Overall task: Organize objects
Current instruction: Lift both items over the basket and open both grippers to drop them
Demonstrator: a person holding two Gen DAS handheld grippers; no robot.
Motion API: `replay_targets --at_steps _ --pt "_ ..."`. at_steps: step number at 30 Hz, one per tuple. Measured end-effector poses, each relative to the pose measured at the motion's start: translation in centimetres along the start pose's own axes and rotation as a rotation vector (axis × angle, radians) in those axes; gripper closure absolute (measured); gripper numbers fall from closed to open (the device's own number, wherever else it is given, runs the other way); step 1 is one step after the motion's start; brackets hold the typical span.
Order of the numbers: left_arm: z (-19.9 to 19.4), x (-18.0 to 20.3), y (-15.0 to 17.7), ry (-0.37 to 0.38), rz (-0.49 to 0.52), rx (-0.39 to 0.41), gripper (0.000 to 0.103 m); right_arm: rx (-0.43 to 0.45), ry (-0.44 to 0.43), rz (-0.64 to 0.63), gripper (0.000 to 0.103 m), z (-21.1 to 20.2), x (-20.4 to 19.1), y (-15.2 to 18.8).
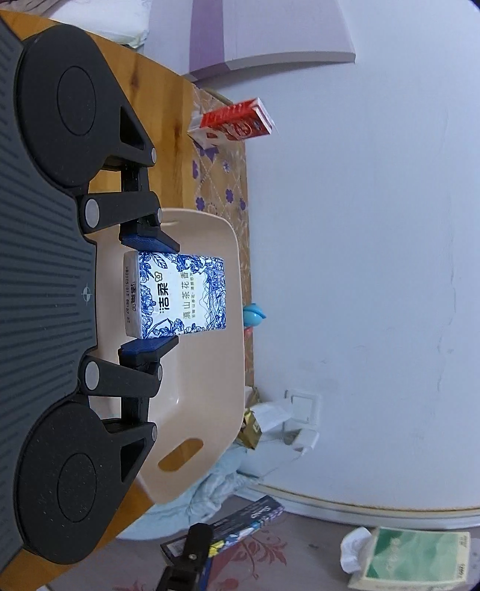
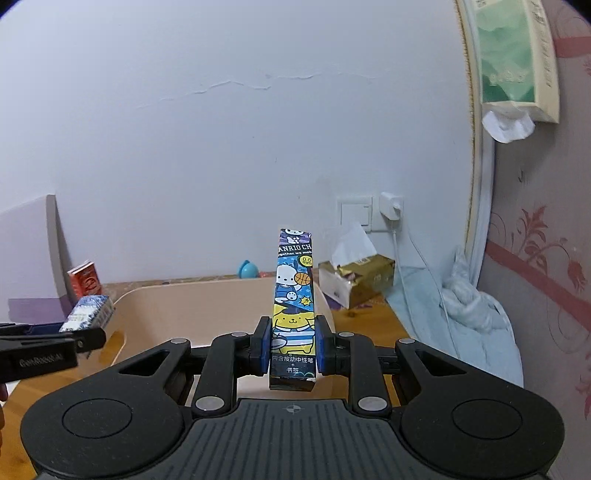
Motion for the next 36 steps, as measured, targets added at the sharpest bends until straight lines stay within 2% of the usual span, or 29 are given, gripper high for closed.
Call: replay_targets --at_steps 5,8,12,14,18,19,20,22,24,28,30,36 --pt "4.6 0.2 -0.5 -0.002 -0.01 -0.089 0.056 -0.076 -0.037 0.001 0.081 3.9 -0.7 -0.8" --pt "6.7 0.0 0.1 -0.029 -0.006 -0.132 0.056 -0.137 -0.049 -0.011 0.081 6.3 -1.3 -0.1" --pt "8.4 -0.3 1.3 -0.018 -0.022 -0.189 0.056 -0.21 -0.063 -0.028 0.081 8.6 -1.7 1.2" --pt "8.7 -0.2 1.5 -0.038 0.004 -0.189 0.056 -0.25 -0.081 -0.026 0.081 9.4 -1.9 1.9" --pt "8.5 -0.2 1.5 -0.021 -0.003 -0.192 0.055 -0.295 -0.101 -0.027 0.081 10.0 -2.2 2.8" --pt "8.2 -0.1 1.4 -0.02 -0.007 -0.18 0.051 -0.3 -0.109 -0.025 0.081 10.2 -2.1 2.8" --pt "7.9 -0.1 1.2 -0.026 -0.008 -0.171 0.047 -0.299 -0.115 -0.027 0.072 9.9 -2.1 2.7" --pt "7.1 -0.2 0.9 -0.045 -0.011 -0.141 0.028 -0.288 -0.124 -0.027 0.06 9.2 -2.1 2.5" --pt "6.2 -0.2 0.6 -0.049 -0.005 -0.116 0.021 -0.266 -0.125 -0.029 0.038 8.3 -1.9 2.1" --pt "3.9 -0.1 0.9 -0.028 -0.01 -0.097 0.019 -0.216 -0.11 -0.044 0.019 6.0 -1.4 2.0" --pt "2.9 -0.3 1.2 -0.027 -0.014 -0.095 0.019 -0.201 -0.119 -0.036 0.0 4.9 -1.2 2.2" --pt "0.3 -0.3 2.9 -0.025 0.011 -0.088 0.019 -0.189 -0.144 -0.019 0.0 2.4 -0.8 3.6"
Point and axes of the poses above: each gripper's, at about its wrist camera, not at the fingertips, and z roughly the way its jaws point, x to its right, y to its underside, the point moved 8 cm from there along z, roughly the way its jaws point, and after that the axes turned 8 degrees about -x, right-handed, at the moved point
